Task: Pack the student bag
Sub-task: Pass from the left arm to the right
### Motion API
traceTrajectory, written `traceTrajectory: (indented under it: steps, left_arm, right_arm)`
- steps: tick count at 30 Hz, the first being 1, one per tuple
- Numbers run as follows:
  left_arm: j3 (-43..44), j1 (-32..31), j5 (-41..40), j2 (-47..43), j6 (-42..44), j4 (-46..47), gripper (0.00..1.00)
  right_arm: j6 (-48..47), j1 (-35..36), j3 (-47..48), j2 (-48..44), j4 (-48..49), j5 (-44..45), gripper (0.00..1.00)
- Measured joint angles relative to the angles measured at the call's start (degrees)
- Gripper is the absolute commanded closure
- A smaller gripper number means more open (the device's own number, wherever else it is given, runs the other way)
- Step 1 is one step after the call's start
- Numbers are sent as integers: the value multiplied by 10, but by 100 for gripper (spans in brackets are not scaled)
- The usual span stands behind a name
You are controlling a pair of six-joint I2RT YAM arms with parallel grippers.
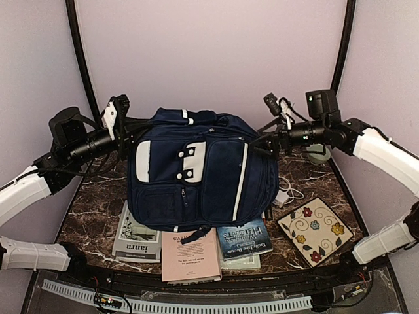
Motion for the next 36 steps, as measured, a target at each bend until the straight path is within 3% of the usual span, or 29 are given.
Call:
traceTrajectory:
  steps: [6, 16, 22, 30, 32, 33, 36]
  left_arm:
    - [-17, 0, -9, 0, 0, 29, 100]
    - [-27, 0, -9, -9, 3, 34, 100]
    - [-35, 0, -7, -18, 5, 39, 100]
    - [-40, 0, -5, -20, 8, 44, 100]
    - [-40, 0, -5, -20, 8, 44, 100]
    - [-40, 0, -5, -20, 7, 44, 100]
    - [-40, 0, -7, -20, 7, 46, 100]
  right_arm:
    - [16, 0, -104, 2, 6, 35, 2]
    - [13, -1, -91, 35, 22, 84, 0]
    - [5, -53, -78, 25, 38, 45, 0]
    - [5, -60, -29, 121, 42, -96, 3]
    - [5, -59, -29, 136, 42, -129, 12]
    - [4, -59, -29, 141, 42, -139, 22]
    - [5, -59, -27, 145, 41, -162, 65]
